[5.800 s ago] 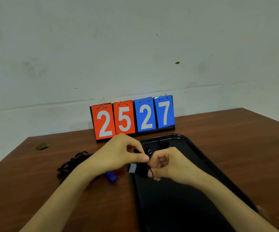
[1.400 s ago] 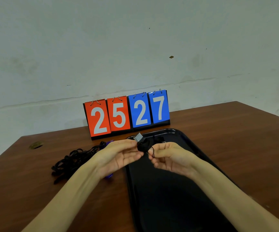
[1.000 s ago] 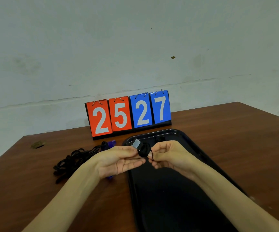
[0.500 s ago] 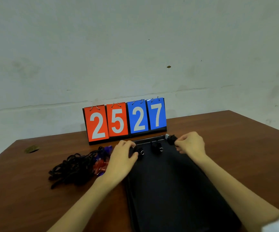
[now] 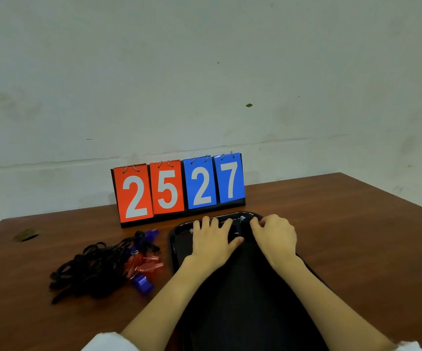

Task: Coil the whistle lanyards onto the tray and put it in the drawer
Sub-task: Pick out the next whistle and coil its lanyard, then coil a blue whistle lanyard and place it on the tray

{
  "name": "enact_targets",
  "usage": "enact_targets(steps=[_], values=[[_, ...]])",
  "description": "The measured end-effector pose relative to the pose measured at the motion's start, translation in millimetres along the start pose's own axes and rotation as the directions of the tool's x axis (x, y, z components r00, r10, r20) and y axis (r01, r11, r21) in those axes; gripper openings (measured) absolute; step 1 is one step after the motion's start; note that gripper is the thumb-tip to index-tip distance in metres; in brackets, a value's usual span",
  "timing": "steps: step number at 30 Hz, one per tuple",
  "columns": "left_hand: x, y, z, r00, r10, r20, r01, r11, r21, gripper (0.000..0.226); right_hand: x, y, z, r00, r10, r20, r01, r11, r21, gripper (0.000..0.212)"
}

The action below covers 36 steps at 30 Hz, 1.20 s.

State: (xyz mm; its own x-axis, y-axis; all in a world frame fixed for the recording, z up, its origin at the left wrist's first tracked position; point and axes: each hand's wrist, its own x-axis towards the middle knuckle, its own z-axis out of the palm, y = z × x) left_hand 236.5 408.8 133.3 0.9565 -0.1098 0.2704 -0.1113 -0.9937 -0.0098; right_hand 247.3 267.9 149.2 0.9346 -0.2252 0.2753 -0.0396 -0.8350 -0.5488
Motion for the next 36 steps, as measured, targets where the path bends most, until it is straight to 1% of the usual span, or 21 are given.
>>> enact_targets(steps=[2,4,6,9,12,15,17,20,22,23,24,25,26,27,28,30,31,33,35,36], values=[[0.4,-2.1,0.0,1.000,-0.001,-0.013,0.001,1.000,-0.001,0.053,1.5,2.1,-0.5,0.999,-0.020,-0.039,0.019,1.000,-0.006,0.031],[-0.5,-6.7,0.5,1.000,0.003,-0.016,-0.004,1.000,-0.024,0.049,1.1,4.1,3.4,0.993,-0.081,-0.088,0.084,0.996,0.025,0.025],[-1.7,-12.5,1.1,1.000,0.006,0.001,-0.006,0.999,-0.051,0.048,-0.2,4.6,10.4,0.982,-0.166,-0.087,0.172,0.982,0.072,0.029],[-5.6,-21.5,1.8,1.000,0.000,0.016,0.001,0.998,-0.066,0.049,-3.5,2.2,20.4,0.963,-0.258,-0.076,0.266,0.955,0.129,0.035],[-10.9,-27.2,1.2,1.000,0.002,-0.011,-0.002,0.998,-0.062,0.054,-9.1,-5.8,23.3,0.927,-0.351,-0.130,0.370,0.913,0.170,0.031],[-16.3,-30.4,-6.8,0.999,0.003,-0.053,-0.006,0.998,-0.064,0.069,-17.0,-22.9,17.9,0.883,-0.432,-0.183,0.462,0.868,0.179,0.026],[-22.8,-38.2,-18.3,0.996,-0.005,-0.093,-0.002,0.997,-0.071,0.069,-25.7,-37.4,13.7,0.863,-0.470,-0.186,0.502,0.840,0.205,0.021],[-47.2,-67.5,-36.9,0.974,-0.073,-0.215,0.039,0.987,-0.155,0.049,-53.6,-64.0,9.1,0.824,-0.555,-0.108,0.559,0.769,0.310,0.011],[-69.0,-92.6,-44.0,0.945,-0.176,-0.275,0.113,0.966,-0.232,0.039,-79.1,-82.3,10.3,0.760,-0.650,0.012,0.603,0.712,0.360,0.010],[-80.7,-106.3,-45.7,0.930,-0.232,-0.285,0.160,0.954,-0.254,0.038,-92.6,-92.5,13.2,0.715,-0.691,0.104,0.625,0.699,0.348,0.015],[-90.1,-117.5,-46.0,0.917,-0.282,-0.281,0.207,0.941,-0.268,0.037,-103.4,-101.0,18.8,0.675,-0.710,0.198,0.651,0.701,0.291,0.023],[-100.3,-128.1,-45.4,0.906,-0.325,-0.271,0.250,0.928,-0.275,0.037,-114.6,-109.1,24.1,0.647,-0.709,0.279,0.684,0.702,0.198,0.031],[-107.4,-135.7,-43.5,0.896,-0.357,-0.265,0.283,0.917,-0.282,0.036,-122.0,-114.7,30.2,0.640,-0.691,0.336,0.704,0.702,0.105,0.037],[-113.6,-141.7,-41.9,0.887,-0.378,-0.265,0.301,0.908,-0.290,0.036,-128.3,-119.9,34.6,0.648,-0.670,0.364,0.707,0.706,0.041,0.041],[-117.8,-144.8,-41.0,0.882,-0.391,-0.264,0.310,0.902,-0.300,0.035,-131.5,-122.3,39.7,0.662,-0.651,0.372,0.698,0.716,0.012,0.041],[-123.5,-146.8,-41.6,0.883,-0.384,-0.268,0.293,0.899,-0.324,0.036,-135.1,-125.2,44.8,0.689,-0.629,0.361,0.672,0.740,0.008,0.033],[-125.9,-146.6,-42.6,0.898,-0.351,-0.267,0.254,0.907,-0.337,0.035,-135.6,-125.6,45.7,0.700,-0.619,0.355,0.656,0.754,0.022,0.030],[-129.6,-144.2,-45.3,0.930,-0.225,-0.291,0.108,0.923,-0.370,0.031,-132.7,-123.9,45.4,0.728,-0.590,0.350,0.585,0.800,0.131,0.026],[-133.7,-139.6,-46.5,0.944,-0.099,-0.313,-0.033,0.919,-0.392,0.025,-126.6,-121.9,38.2,0.775,-0.530,0.345,0.441,0.844,0.306,0.021],[-135.2,-136.5,-46.6,0.950,-0.056,-0.307,-0.071,0.920,-0.386,0.028,-122.4,-120.7,32.8,0.797,-0.494,0.348,0.360,0.851,0.383,0.019]])
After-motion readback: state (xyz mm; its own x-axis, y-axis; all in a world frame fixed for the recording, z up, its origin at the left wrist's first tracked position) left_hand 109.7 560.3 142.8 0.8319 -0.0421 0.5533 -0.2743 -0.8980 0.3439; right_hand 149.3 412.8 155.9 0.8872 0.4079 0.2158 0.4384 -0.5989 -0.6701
